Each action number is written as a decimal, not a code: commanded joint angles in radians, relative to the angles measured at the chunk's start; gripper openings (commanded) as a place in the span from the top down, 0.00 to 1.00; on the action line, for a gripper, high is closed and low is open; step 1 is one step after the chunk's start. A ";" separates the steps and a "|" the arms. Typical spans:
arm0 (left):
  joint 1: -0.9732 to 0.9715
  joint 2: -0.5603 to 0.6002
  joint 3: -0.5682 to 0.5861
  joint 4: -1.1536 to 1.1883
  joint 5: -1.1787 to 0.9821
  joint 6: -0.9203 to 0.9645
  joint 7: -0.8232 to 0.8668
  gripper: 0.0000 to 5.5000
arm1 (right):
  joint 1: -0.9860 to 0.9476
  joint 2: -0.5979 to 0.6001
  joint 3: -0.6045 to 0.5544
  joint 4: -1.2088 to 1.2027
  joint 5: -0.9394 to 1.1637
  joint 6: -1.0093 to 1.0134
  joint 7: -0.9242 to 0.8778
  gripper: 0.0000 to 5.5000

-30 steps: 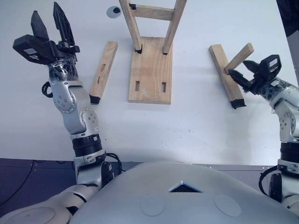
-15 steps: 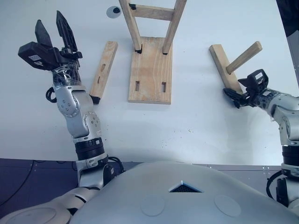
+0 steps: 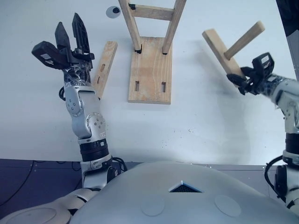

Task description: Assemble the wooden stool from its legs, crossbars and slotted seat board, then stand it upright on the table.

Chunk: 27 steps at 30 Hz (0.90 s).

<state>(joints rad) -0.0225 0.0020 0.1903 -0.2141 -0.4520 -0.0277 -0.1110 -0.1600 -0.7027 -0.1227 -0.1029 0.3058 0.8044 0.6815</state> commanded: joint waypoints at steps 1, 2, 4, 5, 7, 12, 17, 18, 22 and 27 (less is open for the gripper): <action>-0.050 0.036 -0.030 -0.014 0.015 0.070 -0.013 0.46 | -0.169 0.013 -0.055 -0.009 0.069 0.097 -0.018 0.62; -0.067 0.051 -0.039 -0.020 0.019 0.088 -0.024 0.46 | -0.225 0.003 -0.066 0.007 0.084 0.111 -0.013 0.62; -0.112 0.087 -0.065 -0.028 0.031 0.137 -0.045 0.46 | -0.345 -0.003 -0.099 0.042 0.125 0.136 -0.004 0.62; -0.135 0.099 -0.077 -0.027 0.036 0.158 -0.052 0.46 | -0.385 0.000 -0.116 0.051 0.147 0.148 -0.002 0.63; -0.195 0.109 -0.107 -0.038 0.026 0.199 -0.074 0.46 | -0.460 0.028 -0.173 0.069 0.241 0.212 0.016 0.63; -0.304 0.058 -0.191 -0.066 -0.202 0.363 -0.221 0.46 | -0.440 0.045 -0.232 -0.049 0.478 0.286 0.135 0.63; -0.311 0.077 -0.222 -0.092 -0.453 0.574 -0.367 0.33 | -0.396 0.029 -0.219 -0.109 0.647 0.345 0.222 0.63; -0.312 0.077 -0.208 -0.094 -0.509 0.612 -0.369 0.29 | -0.392 0.020 -0.213 -0.112 0.664 0.351 0.233 0.63; -0.327 0.071 -0.151 -0.099 -0.669 0.690 -0.344 0.27 | -0.375 -0.006 -0.193 -0.118 0.692 0.355 0.265 0.63; -0.356 0.051 -0.112 -0.082 -0.756 0.708 -0.295 0.27 | -0.342 -0.032 -0.160 -0.138 0.718 0.362 0.306 0.63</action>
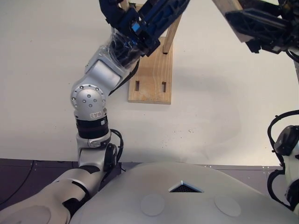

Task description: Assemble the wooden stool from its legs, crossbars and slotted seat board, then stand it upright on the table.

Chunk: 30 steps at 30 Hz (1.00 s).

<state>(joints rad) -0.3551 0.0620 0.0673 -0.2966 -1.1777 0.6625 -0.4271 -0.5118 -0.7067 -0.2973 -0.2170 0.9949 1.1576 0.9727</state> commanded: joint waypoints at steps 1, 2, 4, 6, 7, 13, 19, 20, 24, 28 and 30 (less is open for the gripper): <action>-0.026 -0.011 0.006 -0.001 -0.033 0.018 0.021 0.27 | 0.015 -0.024 0.017 -0.027 0.040 0.014 0.014 0.63; -0.026 -0.015 0.001 -0.003 -0.033 0.018 0.023 0.27 | 0.018 -0.019 0.018 -0.029 0.054 0.020 0.008 0.63; -0.022 -0.019 -0.011 -0.010 -0.035 0.020 0.015 0.32 | 0.020 -0.006 0.019 -0.032 0.090 0.037 -0.006 0.63; -0.013 -0.021 -0.025 -0.022 -0.039 0.027 0.003 0.40 | 0.024 -0.002 0.022 -0.036 0.128 0.059 -0.013 0.63; -0.009 -0.020 -0.030 -0.028 -0.044 0.031 -0.002 0.44 | 0.023 0.000 0.023 -0.034 0.143 0.067 -0.019 0.63; -0.013 -0.004 -0.026 -0.034 -0.068 0.044 -0.032 0.58 | 0.003 0.011 0.001 0.014 0.250 0.116 -0.103 0.63; -0.016 0.003 -0.019 -0.032 0.004 -0.027 -0.060 0.62 | -0.001 0.010 0.025 0.033 0.278 0.111 -0.190 0.56; -0.005 0.017 -0.019 -0.037 0.023 -0.036 -0.079 0.62 | 0.003 0.008 0.031 0.034 0.276 0.109 -0.197 0.53; 0.051 0.097 -0.048 -0.020 0.190 -0.096 -0.148 0.63 | 0.040 -0.002 0.053 0.017 0.231 0.070 -0.201 0.41; 0.121 0.216 -0.010 -0.001 0.287 -0.139 -0.252 0.63 | 0.130 -0.044 0.095 0.007 0.095 -0.037 -0.142 0.36; 0.151 0.293 0.034 0.007 0.312 -0.165 -0.334 0.63 | 0.188 -0.055 0.104 0.011 0.026 -0.096 -0.119 0.36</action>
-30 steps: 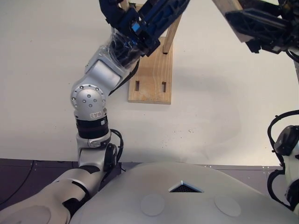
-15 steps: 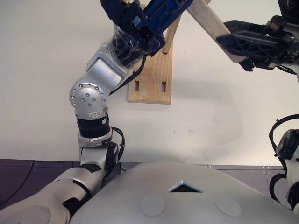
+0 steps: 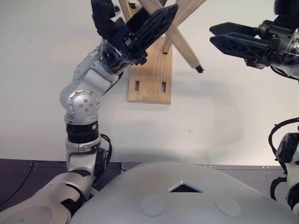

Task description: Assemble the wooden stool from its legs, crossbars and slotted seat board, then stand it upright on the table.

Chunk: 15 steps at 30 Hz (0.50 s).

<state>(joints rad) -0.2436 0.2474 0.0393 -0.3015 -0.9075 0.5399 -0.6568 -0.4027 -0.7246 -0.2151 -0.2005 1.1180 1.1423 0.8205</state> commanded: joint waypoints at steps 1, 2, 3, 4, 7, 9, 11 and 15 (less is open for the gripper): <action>0.053 0.145 0.089 0.024 0.049 -0.059 -0.150 0.63 | 0.099 -0.037 0.026 0.003 -0.129 -0.110 0.043 0.36; 0.066 0.178 0.109 0.038 0.062 -0.076 -0.191 0.63 | 0.113 -0.035 0.030 0.010 -0.153 -0.131 0.049 0.36; 0.076 0.209 0.123 0.053 0.070 -0.086 -0.230 0.63 | 0.123 -0.032 0.031 0.016 -0.172 -0.147 0.056 0.36; 0.087 0.241 0.131 0.068 0.084 -0.099 -0.273 0.63 | 0.130 -0.028 0.032 0.023 -0.190 -0.162 0.060 0.36; 0.114 0.309 0.127 0.112 0.121 -0.121 -0.382 0.63 | 0.139 -0.016 0.034 0.047 -0.242 -0.201 0.055 0.36; 0.129 0.331 0.122 0.129 0.143 -0.131 -0.420 0.63 | 0.139 -0.007 0.030 0.059 -0.258 -0.213 0.054 0.36; 0.132 0.347 0.125 0.173 0.172 -0.151 -0.450 0.63 | 0.141 -0.003 0.029 0.064 -0.268 -0.218 0.058 0.36; 0.135 0.361 0.113 0.223 0.226 -0.192 -0.493 0.63 | 0.137 0.002 0.030 0.069 -0.276 -0.221 0.064 0.36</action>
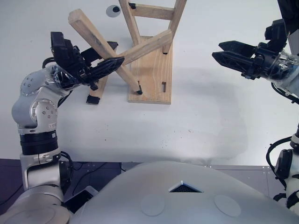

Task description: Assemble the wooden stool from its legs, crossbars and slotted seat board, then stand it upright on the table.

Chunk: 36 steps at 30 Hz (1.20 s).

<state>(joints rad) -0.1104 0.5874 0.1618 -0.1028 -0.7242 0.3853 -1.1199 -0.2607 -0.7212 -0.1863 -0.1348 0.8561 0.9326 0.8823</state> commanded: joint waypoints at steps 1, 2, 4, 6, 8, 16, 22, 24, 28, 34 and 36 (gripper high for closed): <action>0.002 0.023 -0.013 0.035 0.055 -0.049 -0.038 0.63 | -0.006 0.003 0.002 0.002 -0.014 -0.012 0.001 0.36; 0.003 0.029 -0.029 0.053 0.090 -0.083 -0.057 0.63 | -0.004 0.010 0.003 -0.004 -0.014 -0.013 -0.003 0.36; 0.007 0.035 -0.052 0.087 0.141 -0.137 -0.082 0.63 | 0.001 0.022 0.001 -0.016 -0.006 -0.011 -0.011 0.36; 0.012 0.039 -0.064 0.110 0.163 -0.172 -0.097 0.63 | 0.003 0.027 0.002 -0.022 -0.001 -0.009 -0.015 0.36; 0.007 0.048 -0.070 0.124 0.168 -0.188 -0.110 0.63 | 0.006 0.029 0.001 -0.026 0.002 -0.009 -0.021 0.36; -0.015 0.137 -0.124 0.159 0.181 -0.150 -0.205 0.63 | 0.020 0.046 -0.004 -0.044 0.006 -0.016 -0.045 0.36; -0.116 0.220 -0.207 0.264 0.221 -0.128 -0.320 0.63 | 0.056 0.079 -0.006 -0.084 0.017 -0.020 -0.072 0.36; -0.174 0.231 -0.235 0.319 0.238 -0.136 -0.353 0.63 | 0.066 0.090 -0.001 -0.092 0.016 -0.022 -0.080 0.36; -0.242 0.240 -0.299 0.418 0.287 -0.181 -0.418 0.63 | 0.063 0.099 0.001 -0.093 0.016 -0.020 -0.081 0.36; -0.274 0.223 -0.403 0.471 0.336 -0.218 -0.474 0.63 | 0.025 0.100 0.018 -0.052 0.007 -0.019 -0.069 0.36; -0.288 0.223 -0.429 0.485 0.350 -0.227 -0.484 0.63 | 0.022 0.105 0.017 -0.046 0.005 -0.024 -0.072 0.36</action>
<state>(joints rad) -0.4779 0.7845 -0.1465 0.3289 -0.5457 0.1360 -1.5653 -0.2100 -0.6351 -0.1772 -0.1894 0.8657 0.9153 0.8134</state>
